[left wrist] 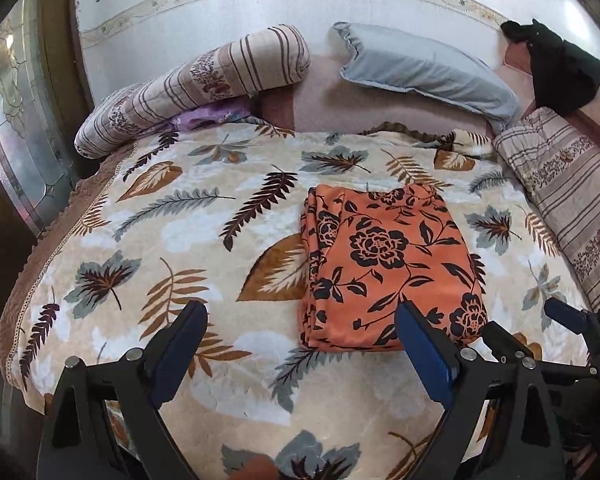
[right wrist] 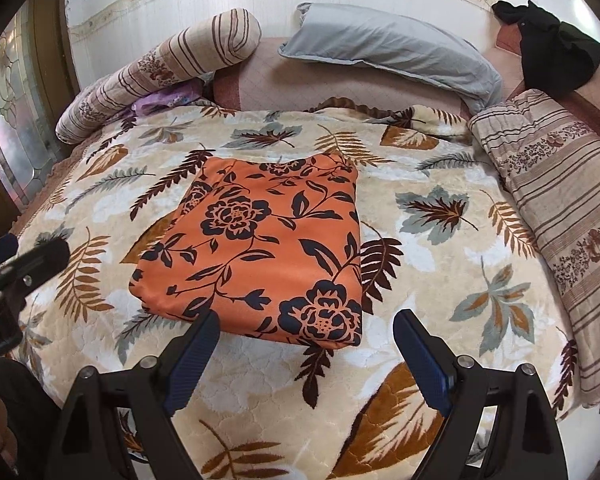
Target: Fold small clothes
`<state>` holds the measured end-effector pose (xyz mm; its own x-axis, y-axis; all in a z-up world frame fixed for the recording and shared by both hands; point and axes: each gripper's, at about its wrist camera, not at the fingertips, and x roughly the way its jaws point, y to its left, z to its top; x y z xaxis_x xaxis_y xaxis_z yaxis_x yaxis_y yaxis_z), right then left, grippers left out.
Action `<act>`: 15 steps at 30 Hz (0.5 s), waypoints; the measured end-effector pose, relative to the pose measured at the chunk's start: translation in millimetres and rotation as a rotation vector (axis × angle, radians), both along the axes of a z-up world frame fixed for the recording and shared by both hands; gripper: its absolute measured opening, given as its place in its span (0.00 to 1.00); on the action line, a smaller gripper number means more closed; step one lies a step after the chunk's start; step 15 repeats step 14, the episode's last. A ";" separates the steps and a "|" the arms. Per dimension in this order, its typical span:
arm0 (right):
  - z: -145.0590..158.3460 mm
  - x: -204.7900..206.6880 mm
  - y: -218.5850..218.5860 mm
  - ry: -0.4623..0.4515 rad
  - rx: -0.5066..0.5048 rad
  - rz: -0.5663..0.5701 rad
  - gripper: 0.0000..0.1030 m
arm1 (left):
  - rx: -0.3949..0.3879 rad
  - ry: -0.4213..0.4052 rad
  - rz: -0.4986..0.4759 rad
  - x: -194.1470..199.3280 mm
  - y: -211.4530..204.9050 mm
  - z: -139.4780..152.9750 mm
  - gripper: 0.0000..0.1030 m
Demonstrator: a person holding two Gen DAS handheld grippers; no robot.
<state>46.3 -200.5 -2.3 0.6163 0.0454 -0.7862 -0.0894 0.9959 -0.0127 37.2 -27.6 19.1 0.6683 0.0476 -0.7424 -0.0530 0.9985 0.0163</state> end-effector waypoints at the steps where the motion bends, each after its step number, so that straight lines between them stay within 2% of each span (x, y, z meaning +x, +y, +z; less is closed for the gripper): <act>1: -0.1 1.1 0.0 -0.001 0.000 0.000 0.88 | 0.000 0.000 0.000 0.7 -0.7 -0.4 0.92; 15: -5.1 16.7 3.5 0.009 -0.002 0.011 0.88 | 0.005 -0.011 -0.019 15.6 -4.3 -1.9 0.92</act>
